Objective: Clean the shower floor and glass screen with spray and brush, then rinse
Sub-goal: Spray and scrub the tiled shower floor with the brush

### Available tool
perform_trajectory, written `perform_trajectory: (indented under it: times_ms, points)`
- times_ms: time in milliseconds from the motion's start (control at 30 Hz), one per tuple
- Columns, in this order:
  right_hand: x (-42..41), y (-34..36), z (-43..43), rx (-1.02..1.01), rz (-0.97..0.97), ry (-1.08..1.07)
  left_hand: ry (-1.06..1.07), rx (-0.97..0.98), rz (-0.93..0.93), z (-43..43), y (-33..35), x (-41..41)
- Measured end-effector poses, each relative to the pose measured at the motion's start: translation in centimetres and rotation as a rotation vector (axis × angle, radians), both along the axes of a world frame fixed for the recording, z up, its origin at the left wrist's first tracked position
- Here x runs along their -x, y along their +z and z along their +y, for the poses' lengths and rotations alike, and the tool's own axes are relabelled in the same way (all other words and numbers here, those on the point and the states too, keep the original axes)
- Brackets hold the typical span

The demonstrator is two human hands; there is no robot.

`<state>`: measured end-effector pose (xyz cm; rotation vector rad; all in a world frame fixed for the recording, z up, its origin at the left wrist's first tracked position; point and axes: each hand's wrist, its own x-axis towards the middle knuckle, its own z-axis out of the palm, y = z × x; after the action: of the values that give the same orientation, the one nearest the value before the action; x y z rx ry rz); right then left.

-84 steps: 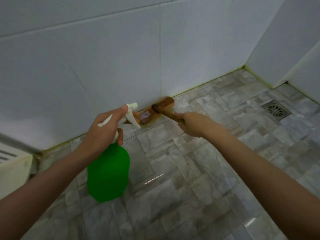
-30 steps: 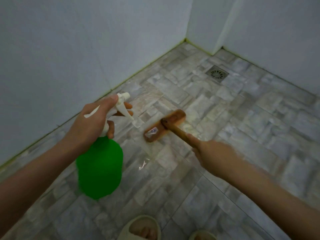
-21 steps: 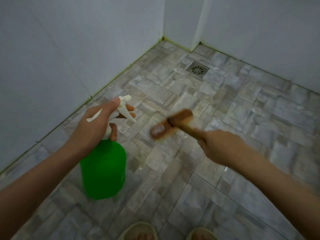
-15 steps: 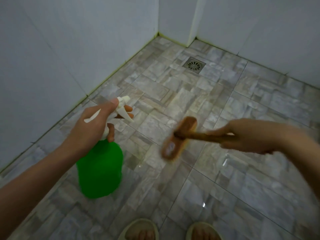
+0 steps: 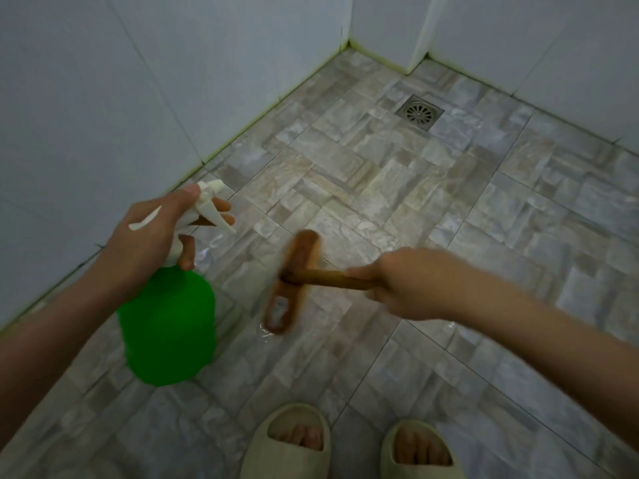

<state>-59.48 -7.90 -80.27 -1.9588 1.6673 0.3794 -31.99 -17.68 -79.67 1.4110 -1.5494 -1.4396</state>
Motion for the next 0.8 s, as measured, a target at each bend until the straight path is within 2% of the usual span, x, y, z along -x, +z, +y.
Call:
perform_trajectory:
  times_ms: [100, 200, 267, 433, 633, 800]
  points:
    - [-1.7, -1.9, -0.2, 0.059, -0.028, 0.003, 0.012, 0.007, 0.025, -0.3, 0.2, -0.1]
    - [2.3, 0.6, 2.4, 0.005, 0.217, -0.034, -0.025, 0.013, 0.031, -0.4, 0.3, 1.0]
    - [3.5, 1.5, 5.0, -0.003, 0.351, -0.131, -0.068, 0.018, 0.037, -0.3, 0.2, 2.1]
    - [4.4, -2.5, 3.8, 0.058, 0.308, -0.351, -0.157, -0.006, 0.054, -0.2, 0.1, 6.2]
    - [6.6, 2.2, 11.3, -0.092, 0.336, -0.46, -0.318, -0.003, 0.092, 0.2, 0.0, 12.2]
    - [9.0, -1.7, 9.8, -0.01, 0.329, -0.707, -0.438, -0.01, 0.08, 0.9, -0.1, 17.3]
